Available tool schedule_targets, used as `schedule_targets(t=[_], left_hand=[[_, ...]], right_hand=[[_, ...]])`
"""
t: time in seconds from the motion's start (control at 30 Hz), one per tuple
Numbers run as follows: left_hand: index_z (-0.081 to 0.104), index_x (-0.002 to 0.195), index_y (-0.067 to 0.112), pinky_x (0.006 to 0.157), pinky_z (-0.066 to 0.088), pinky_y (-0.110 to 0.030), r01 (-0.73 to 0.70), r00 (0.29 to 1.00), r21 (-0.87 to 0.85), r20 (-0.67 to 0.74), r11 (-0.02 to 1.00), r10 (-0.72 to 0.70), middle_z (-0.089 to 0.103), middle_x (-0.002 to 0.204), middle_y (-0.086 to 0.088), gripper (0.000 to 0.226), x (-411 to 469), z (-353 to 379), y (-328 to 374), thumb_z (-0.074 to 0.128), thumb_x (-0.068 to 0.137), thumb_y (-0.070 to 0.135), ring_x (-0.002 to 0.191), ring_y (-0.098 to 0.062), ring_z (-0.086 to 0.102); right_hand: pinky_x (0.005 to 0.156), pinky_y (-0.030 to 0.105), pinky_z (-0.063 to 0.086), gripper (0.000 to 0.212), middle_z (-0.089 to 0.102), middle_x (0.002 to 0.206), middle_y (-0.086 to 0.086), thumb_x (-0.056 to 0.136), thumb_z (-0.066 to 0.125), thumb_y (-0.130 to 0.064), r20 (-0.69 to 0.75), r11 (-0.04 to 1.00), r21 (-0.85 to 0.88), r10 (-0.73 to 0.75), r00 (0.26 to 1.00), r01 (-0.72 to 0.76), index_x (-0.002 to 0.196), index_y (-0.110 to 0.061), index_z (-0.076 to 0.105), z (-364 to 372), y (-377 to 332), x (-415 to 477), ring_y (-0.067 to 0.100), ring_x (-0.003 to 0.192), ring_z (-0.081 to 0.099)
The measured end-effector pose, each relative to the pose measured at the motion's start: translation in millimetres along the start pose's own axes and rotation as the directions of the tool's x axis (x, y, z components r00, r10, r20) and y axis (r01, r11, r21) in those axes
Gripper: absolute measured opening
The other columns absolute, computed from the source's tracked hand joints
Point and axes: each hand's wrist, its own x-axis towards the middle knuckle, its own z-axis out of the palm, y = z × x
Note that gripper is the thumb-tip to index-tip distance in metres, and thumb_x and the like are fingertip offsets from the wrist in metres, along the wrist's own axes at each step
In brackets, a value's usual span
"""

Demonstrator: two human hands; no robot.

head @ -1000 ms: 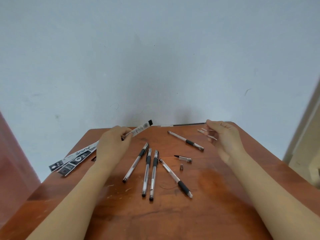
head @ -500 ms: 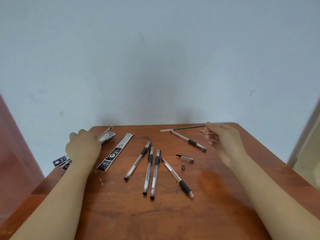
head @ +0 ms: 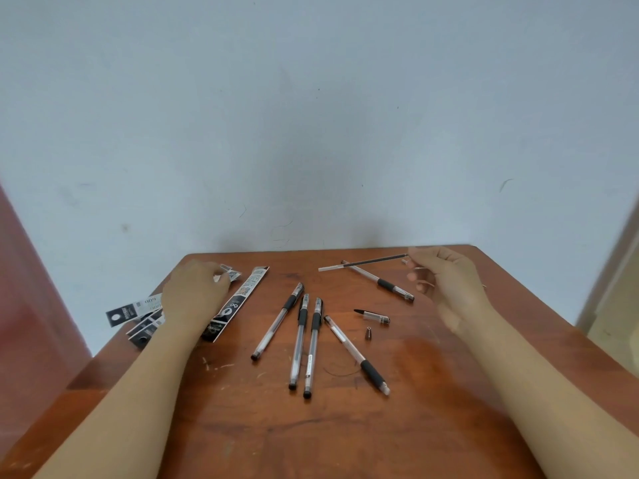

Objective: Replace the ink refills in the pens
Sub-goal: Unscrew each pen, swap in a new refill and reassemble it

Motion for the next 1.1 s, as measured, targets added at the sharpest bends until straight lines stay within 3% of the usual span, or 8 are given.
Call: schedule_targets(t=[0.17, 0.3, 0.4, 0.7, 0.9, 1.0, 1.1], left_hand=[[0.067, 0.102, 0.012, 0.081, 0.038, -0.034, -0.268, 0.961, -0.129, -0.105, 0.955, 0.256, 0.063, 0.106, -0.008, 0.022, -15, -4, 31, 0.052, 0.088, 0.018, 0.104, -0.026, 0.048], [0.069, 0.099, 0.010, 0.070, 0.039, -0.029, -0.565, 0.821, -0.135, -0.196, 0.814, 0.537, 0.066, 0.089, -0.006, 0.026, -40, -10, 62, 0.051, 0.085, 0.024, 0.085, -0.025, 0.056], [0.069, 0.097, 0.011, 0.062, 0.046, -0.030, -0.677, 0.736, -0.116, -0.125, 0.727, 0.665, 0.067, 0.081, -0.002, 0.038, -53, -8, 74, 0.043, 0.080, 0.032, 0.075, -0.021, 0.060], [0.068, 0.098, 0.015, 0.052, 0.049, -0.027, -0.723, 0.686, -0.155, -0.051, 0.673, 0.726, 0.067, 0.077, 0.003, 0.036, -62, -1, 80, 0.042, 0.078, 0.031, 0.066, -0.014, 0.061], [0.069, 0.098, 0.013, 0.043, 0.050, -0.026, -0.718, 0.683, -0.218, -0.037, 0.661, 0.730, 0.066, 0.069, 0.002, 0.028, -63, 0, 81, 0.048, 0.080, 0.018, 0.057, -0.015, 0.061], [0.069, 0.099, 0.012, 0.044, 0.050, -0.028, -0.700, 0.698, -0.227, -0.017, 0.677, 0.716, 0.065, 0.068, 0.000, 0.028, -64, 0, 80, 0.052, 0.077, 0.010, 0.057, -0.016, 0.060], [0.064, 0.109, 0.013, 0.055, 0.048, -0.027, -0.669, 0.723, -0.250, 0.000, 0.700, 0.691, 0.065, 0.080, -0.003, 0.029, -63, 1, 80, 0.051, 0.085, 0.005, 0.066, -0.017, 0.058]], right_hand=[[0.042, 0.016, 0.035, 0.020, 0.057, 0.061, 0.001, 0.081, 0.065, -0.008, 0.021, 0.998, -0.062, -0.010, 1.000, 0.011, 0.062, -0.014, 0.058, 2, 0, -3, 0.004, 0.040, 0.048], [0.042, 0.016, 0.034, 0.022, 0.059, 0.050, -0.005, 0.079, 0.066, -0.007, 0.068, 0.995, -0.093, -0.022, 0.997, 0.028, 0.060, -0.015, 0.060, 6, 3, -6, 0.004, 0.039, 0.047], [0.042, 0.015, 0.035, 0.019, 0.057, 0.047, -0.006, 0.078, 0.067, -0.006, 0.118, 0.993, -0.106, -0.035, 0.992, 0.048, 0.061, -0.013, 0.062, 10, 5, -9, 0.004, 0.040, 0.047], [0.042, 0.016, 0.035, 0.020, 0.058, 0.048, -0.006, 0.076, 0.066, -0.003, 0.223, 0.989, -0.100, -0.083, 0.971, 0.107, 0.059, -0.013, 0.065, 17, 9, -14, 0.006, 0.041, 0.048], [0.043, 0.017, 0.036, 0.020, 0.059, 0.048, -0.004, 0.078, 0.065, -0.005, 0.262, 0.991, -0.089, -0.071, 0.963, 0.098, 0.060, -0.014, 0.065, 17, 10, -14, 0.007, 0.042, 0.049], [0.044, 0.018, 0.036, 0.019, 0.060, 0.049, -0.004, 0.081, 0.063, -0.010, 0.282, 0.991, -0.105, -0.049, 0.958, 0.082, 0.062, -0.014, 0.065, 16, 10, -13, 0.007, 0.042, 0.049], [0.043, 0.017, 0.037, 0.027, 0.060, 0.049, -0.005, 0.082, 0.062, -0.011, 0.290, 0.982, -0.159, -0.049, 0.956, 0.099, 0.057, -0.018, 0.066, 16, 10, -13, 0.005, 0.041, 0.050]])
